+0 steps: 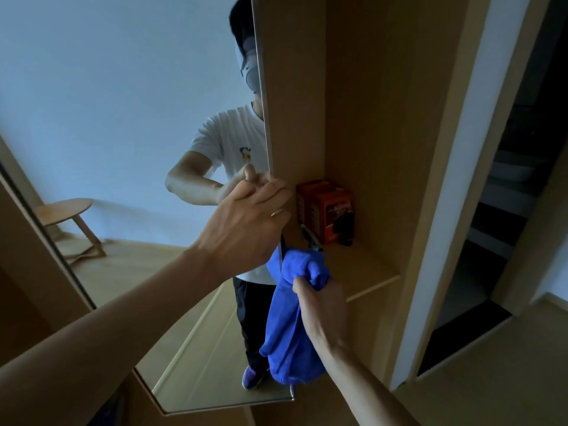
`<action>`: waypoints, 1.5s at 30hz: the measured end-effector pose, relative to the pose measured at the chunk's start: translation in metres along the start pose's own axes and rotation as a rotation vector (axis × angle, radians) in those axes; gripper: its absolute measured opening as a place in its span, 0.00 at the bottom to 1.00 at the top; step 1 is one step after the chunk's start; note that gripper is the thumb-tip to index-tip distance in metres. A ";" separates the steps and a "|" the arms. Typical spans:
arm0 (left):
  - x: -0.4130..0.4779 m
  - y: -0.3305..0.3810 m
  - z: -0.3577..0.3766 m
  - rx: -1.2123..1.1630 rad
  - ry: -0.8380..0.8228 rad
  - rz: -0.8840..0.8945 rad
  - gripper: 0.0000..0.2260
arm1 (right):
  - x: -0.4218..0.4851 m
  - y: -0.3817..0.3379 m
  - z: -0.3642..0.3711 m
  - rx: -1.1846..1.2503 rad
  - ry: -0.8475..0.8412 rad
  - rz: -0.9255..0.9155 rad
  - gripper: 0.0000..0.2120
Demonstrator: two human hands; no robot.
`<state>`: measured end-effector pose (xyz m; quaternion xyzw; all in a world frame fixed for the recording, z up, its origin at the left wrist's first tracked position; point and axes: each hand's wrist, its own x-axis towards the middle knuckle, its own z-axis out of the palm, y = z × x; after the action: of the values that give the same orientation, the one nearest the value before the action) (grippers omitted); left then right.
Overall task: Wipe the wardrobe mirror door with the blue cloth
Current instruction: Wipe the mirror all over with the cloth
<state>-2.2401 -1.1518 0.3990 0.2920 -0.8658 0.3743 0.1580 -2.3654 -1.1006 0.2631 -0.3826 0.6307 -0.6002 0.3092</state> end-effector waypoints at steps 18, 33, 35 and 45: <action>0.022 -0.045 -0.023 0.096 0.256 0.068 0.08 | 0.016 -0.024 0.003 -0.008 0.065 -0.153 0.15; 0.055 -0.079 -0.056 0.141 0.265 0.059 0.14 | 0.037 -0.140 0.006 0.196 0.016 -0.478 0.17; 0.056 -0.080 -0.059 0.141 0.276 0.054 0.15 | 0.042 -0.154 0.005 0.185 0.013 -0.500 0.22; 0.072 -0.100 -0.078 0.201 0.287 0.026 0.12 | 0.039 -0.117 0.000 0.011 0.039 -0.409 0.08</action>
<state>-2.2298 -1.1771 0.5422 0.2388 -0.7962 0.4989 0.2450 -2.3726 -1.1323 0.3817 -0.4895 0.5422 -0.6612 0.1709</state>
